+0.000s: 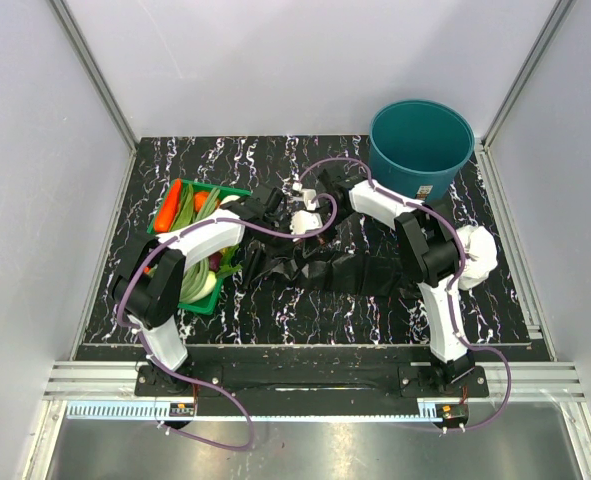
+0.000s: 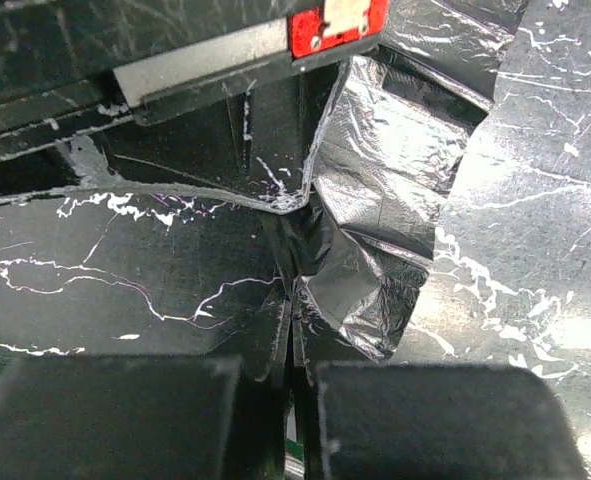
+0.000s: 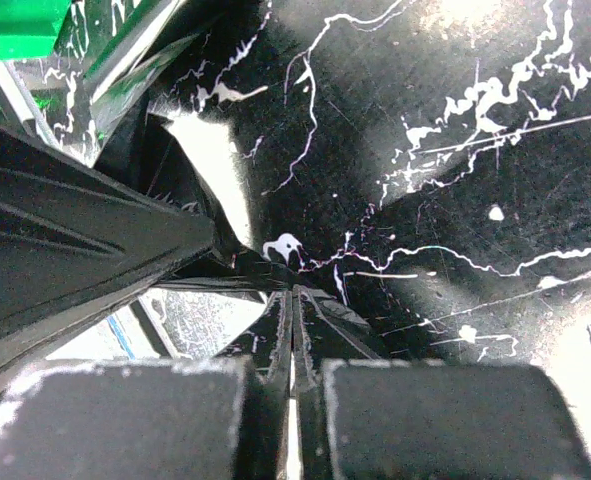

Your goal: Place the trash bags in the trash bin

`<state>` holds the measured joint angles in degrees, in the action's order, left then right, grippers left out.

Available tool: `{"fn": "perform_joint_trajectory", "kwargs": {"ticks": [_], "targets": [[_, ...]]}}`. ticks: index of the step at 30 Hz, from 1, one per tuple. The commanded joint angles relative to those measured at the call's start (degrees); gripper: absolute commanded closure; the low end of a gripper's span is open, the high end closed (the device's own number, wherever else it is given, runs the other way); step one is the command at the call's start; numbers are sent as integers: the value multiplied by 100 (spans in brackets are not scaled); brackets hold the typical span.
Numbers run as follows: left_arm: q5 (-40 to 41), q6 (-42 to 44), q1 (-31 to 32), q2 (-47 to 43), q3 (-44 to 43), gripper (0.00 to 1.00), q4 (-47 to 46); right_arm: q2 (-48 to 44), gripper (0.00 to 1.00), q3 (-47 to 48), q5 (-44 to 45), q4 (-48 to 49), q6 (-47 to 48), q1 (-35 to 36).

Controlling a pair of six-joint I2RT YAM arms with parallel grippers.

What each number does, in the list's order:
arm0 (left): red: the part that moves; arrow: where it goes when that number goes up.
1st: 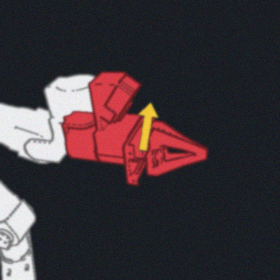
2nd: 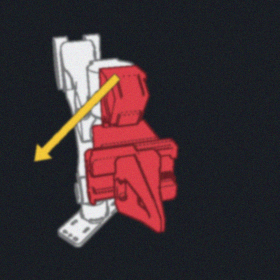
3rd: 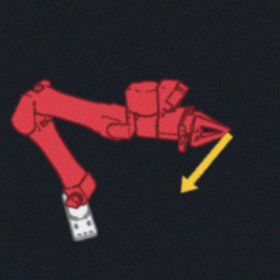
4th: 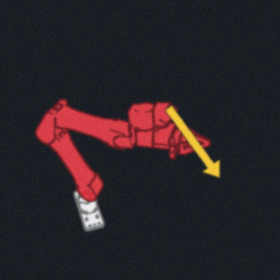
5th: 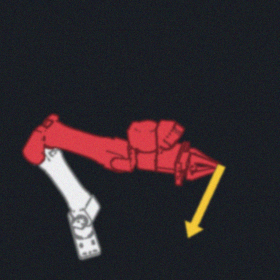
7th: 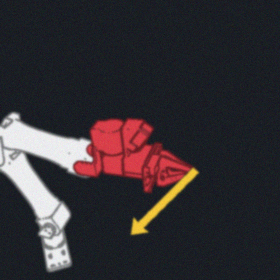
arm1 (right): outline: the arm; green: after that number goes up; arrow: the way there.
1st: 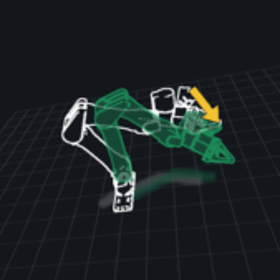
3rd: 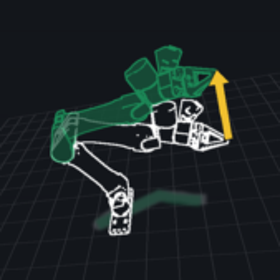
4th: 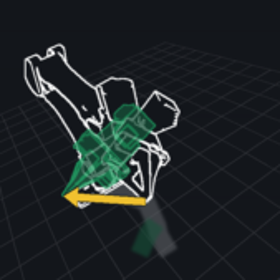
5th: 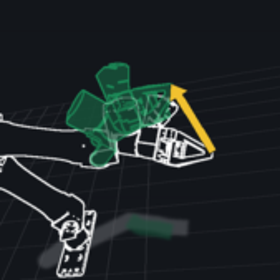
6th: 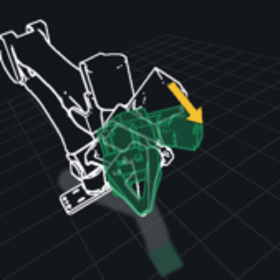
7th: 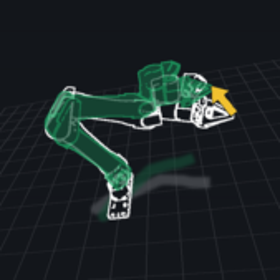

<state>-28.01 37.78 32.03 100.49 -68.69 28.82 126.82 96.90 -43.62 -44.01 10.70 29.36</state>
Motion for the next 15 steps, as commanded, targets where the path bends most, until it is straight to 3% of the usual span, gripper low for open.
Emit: {"fn": "perform_joint_trajectory", "kwargs": {"ticks": [1, 15], "targets": [[-240, -157, 14, -381, -268, 100, -96, 96, 100, 109, 757, 85, -753, 17], [-969, 1, 137, -618, -646, 100, 572, 897, 100, 681, 1276, -363, -1035, -150]]}}
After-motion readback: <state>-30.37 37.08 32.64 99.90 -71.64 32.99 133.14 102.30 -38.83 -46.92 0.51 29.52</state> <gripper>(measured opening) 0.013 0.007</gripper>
